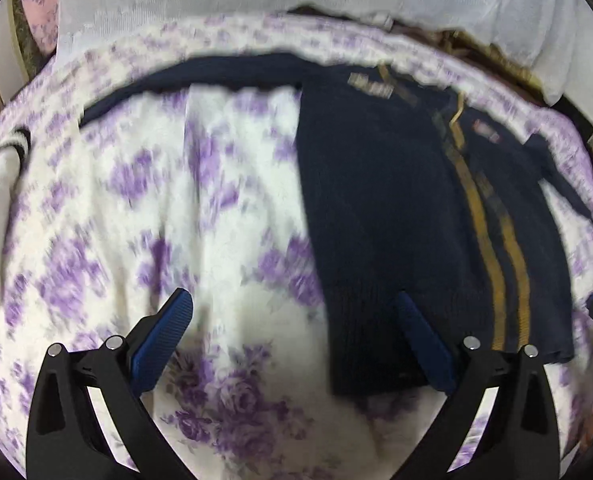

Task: Fold small clothes
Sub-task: 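Move the right tool to the cardigan sleeve beside the right tool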

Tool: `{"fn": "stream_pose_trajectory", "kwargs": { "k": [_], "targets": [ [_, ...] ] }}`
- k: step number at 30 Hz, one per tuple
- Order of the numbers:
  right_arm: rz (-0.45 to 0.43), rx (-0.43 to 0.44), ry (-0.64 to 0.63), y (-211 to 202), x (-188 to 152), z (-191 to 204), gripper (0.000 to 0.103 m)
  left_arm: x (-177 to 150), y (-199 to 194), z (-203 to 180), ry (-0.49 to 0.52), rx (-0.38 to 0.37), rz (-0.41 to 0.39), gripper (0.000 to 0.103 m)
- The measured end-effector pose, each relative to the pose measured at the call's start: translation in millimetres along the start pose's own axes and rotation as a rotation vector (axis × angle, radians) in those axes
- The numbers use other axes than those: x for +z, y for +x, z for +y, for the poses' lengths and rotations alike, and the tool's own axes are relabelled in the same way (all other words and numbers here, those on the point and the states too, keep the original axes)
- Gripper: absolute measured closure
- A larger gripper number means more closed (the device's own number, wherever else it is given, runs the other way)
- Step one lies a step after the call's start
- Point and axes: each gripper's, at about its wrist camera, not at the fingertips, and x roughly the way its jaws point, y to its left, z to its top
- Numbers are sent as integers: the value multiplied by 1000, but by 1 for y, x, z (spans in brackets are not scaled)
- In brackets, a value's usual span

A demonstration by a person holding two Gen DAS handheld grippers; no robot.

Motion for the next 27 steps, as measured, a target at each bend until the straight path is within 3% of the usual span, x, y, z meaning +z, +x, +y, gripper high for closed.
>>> {"fn": "stream_pose_trajectory", "kwargs": {
  "k": [2,4,8,11,14,16,21,27],
  "targets": [
    [41,25,-49,14,2,13,47,2,0,-14,70,10,-2,4],
    [163,34,-71,44,-10,15,42,-4,25,-27,162,53,80,4],
    [72,84,5,23,-1,-6,39,2,27,-18,126,12,75,4],
    [-83,-18,155,0,38,-54,36,27,11,-18,102,47,-11,4],
    [-175,-150,360,0,73,-119,38,59,2,-33,115,56,-82,4],
    [-198,-195,453,8,83,-155,46,79,1,-46,123,82,-130,4],
    [-190,-281,595,32,84,-205,49,123,18,-83,148,98,-192,4],
    [-251,-324,643,50,90,-213,50,147,55,-138,182,35,-128,4]
  ]
}}
